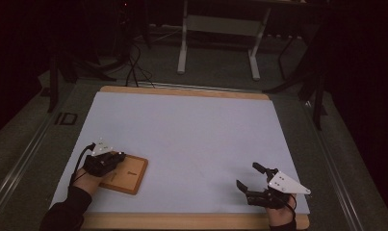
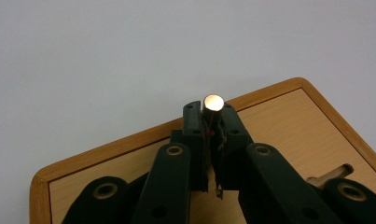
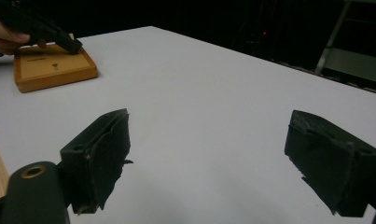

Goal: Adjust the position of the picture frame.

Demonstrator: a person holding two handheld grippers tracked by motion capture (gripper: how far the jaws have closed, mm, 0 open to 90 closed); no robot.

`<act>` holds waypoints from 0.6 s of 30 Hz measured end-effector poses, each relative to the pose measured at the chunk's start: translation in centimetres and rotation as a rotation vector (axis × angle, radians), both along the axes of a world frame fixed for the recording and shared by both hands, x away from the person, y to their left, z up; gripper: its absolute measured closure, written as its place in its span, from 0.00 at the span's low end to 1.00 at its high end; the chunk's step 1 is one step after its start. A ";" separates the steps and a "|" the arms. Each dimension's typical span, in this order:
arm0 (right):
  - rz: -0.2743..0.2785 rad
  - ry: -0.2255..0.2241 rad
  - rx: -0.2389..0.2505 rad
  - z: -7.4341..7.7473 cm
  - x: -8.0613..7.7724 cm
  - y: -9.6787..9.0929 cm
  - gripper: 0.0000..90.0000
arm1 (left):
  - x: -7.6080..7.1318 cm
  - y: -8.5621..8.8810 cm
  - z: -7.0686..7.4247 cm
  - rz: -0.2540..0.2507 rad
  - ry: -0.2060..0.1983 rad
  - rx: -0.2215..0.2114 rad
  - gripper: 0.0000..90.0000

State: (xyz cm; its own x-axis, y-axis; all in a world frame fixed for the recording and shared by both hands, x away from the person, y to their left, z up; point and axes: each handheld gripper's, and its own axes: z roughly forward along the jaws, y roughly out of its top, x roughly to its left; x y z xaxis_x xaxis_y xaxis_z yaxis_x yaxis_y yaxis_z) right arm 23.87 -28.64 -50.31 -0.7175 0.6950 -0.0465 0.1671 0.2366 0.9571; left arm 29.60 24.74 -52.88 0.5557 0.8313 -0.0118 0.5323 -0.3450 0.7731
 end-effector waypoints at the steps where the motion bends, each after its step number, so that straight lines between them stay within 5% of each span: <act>1: -0.003 -0.001 0.000 0.0 0.0 0.0 0.15 | -0.1 0.0 0.0 -0.010 -0.003 -0.004 0.94; 18: -0.022 0.006 0.013 0.1 0.1 -0.4 0.15 | -1.0 0.2 0.9 -0.034 -0.023 -0.030 0.95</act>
